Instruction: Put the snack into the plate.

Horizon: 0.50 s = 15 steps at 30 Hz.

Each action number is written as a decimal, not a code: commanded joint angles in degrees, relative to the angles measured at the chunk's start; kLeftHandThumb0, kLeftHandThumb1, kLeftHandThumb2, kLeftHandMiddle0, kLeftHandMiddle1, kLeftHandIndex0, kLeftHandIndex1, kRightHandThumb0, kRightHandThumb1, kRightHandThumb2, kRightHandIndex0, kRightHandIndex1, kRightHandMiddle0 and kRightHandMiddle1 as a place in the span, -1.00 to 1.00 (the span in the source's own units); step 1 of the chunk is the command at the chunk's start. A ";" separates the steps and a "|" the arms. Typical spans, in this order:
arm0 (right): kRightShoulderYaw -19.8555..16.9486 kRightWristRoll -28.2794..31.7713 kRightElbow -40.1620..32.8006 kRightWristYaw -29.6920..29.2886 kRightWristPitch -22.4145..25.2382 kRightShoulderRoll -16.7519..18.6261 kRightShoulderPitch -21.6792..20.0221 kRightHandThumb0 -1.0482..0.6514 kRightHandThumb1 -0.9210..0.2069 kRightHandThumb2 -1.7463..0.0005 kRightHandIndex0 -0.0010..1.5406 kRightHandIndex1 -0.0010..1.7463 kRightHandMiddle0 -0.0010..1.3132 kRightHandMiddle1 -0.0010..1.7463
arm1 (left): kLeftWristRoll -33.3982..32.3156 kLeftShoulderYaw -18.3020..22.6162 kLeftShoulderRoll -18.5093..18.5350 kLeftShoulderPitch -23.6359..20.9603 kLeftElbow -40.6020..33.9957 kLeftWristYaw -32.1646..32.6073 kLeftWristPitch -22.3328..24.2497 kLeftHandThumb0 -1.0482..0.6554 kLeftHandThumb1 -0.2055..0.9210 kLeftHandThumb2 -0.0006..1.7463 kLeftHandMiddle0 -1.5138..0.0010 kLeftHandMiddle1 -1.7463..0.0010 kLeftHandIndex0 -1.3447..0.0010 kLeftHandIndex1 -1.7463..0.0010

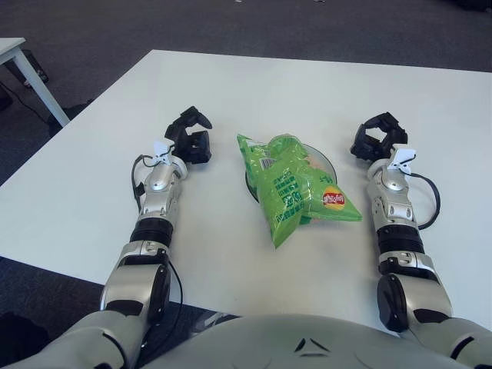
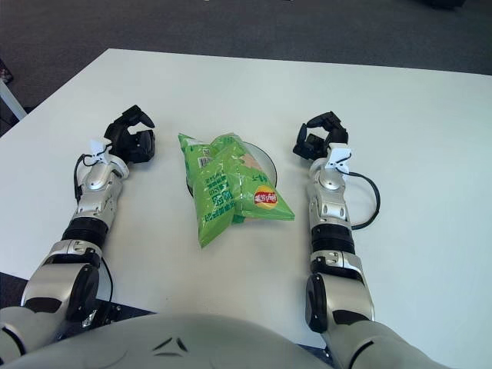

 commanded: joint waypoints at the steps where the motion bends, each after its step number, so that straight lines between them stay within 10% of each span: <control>1: 1.31 -1.22 1.42 0.60 2.98 0.99 5.13 -0.33 0.02 -0.47 0.65 1.00 -0.09 1.00 | 0.37 -0.78 -3.07 7.83 3.96 -0.64 1.27 -0.31 0.02 0.43 -0.68 -1.00 0.15 -1.00; 15: 4.07 -4.87 1.06 2.81 4.26 -1.61 5.86 -0.33 0.04 -0.49 0.73 1.00 -0.08 1.00 | 0.26 -0.42 -3.30 7.68 3.81 -0.65 1.36 -0.31 0.03 0.43 -0.68 -1.00 0.16 -1.00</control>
